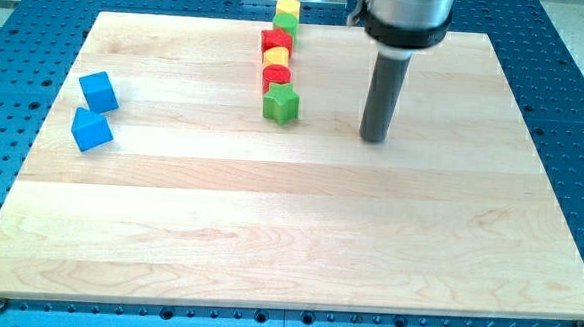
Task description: Separate the red circle from the green star
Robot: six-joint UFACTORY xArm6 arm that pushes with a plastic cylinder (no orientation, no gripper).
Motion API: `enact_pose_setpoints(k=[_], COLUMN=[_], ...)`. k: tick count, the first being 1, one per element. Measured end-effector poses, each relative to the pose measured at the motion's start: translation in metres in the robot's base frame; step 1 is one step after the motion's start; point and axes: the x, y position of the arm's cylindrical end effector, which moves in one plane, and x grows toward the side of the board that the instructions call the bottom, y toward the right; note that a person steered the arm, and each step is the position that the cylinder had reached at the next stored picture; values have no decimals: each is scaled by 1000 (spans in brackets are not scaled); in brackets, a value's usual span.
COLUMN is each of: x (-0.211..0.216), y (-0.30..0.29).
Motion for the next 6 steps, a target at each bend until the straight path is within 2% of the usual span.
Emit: enact_pose_setpoints(k=[1,2,3,4,5,6], x=[-25,-33,-34,-35,-48,-61], y=[-55,-73,-155,-165,-146,-206])
